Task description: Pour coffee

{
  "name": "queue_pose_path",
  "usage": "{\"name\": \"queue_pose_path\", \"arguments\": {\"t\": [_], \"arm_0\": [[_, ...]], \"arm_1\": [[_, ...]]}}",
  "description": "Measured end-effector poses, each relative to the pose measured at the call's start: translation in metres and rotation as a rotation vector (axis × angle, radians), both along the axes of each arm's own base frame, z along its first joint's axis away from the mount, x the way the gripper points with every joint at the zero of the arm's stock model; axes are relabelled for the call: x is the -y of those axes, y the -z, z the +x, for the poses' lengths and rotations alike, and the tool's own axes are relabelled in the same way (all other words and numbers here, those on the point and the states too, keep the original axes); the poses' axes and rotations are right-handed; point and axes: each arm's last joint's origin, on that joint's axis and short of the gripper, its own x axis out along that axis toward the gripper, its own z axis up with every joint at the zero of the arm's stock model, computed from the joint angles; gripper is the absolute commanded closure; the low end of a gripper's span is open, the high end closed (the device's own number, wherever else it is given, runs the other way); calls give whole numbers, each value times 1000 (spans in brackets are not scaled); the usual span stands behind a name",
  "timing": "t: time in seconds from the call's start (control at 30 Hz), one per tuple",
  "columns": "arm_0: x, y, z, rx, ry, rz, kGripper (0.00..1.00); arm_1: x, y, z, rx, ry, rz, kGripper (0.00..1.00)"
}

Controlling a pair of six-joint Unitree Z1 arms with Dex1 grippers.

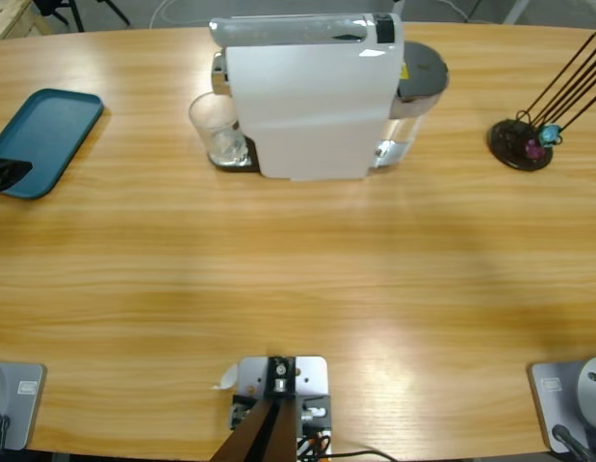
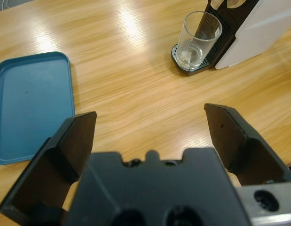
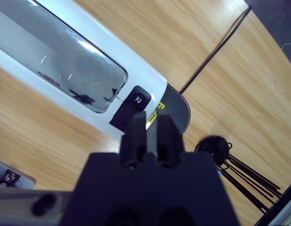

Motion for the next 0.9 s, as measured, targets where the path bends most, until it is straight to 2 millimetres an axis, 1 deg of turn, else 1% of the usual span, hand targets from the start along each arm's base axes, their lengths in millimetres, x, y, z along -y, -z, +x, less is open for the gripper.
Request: {"name": "queue_pose_path", "arguments": {"t": [0.13,0.4,0.9], "arm_0": [[0,0,0,0,0,0,0],[0,0,0,0,0,0,0],[0,0,0,0,0,0,0]], "arm_1": [[-3,5,4,-12,0,-9,1000],[-4,-2,5,9,-1,11,1000],[-9,4,8,-21,-16,25,1000]]}}
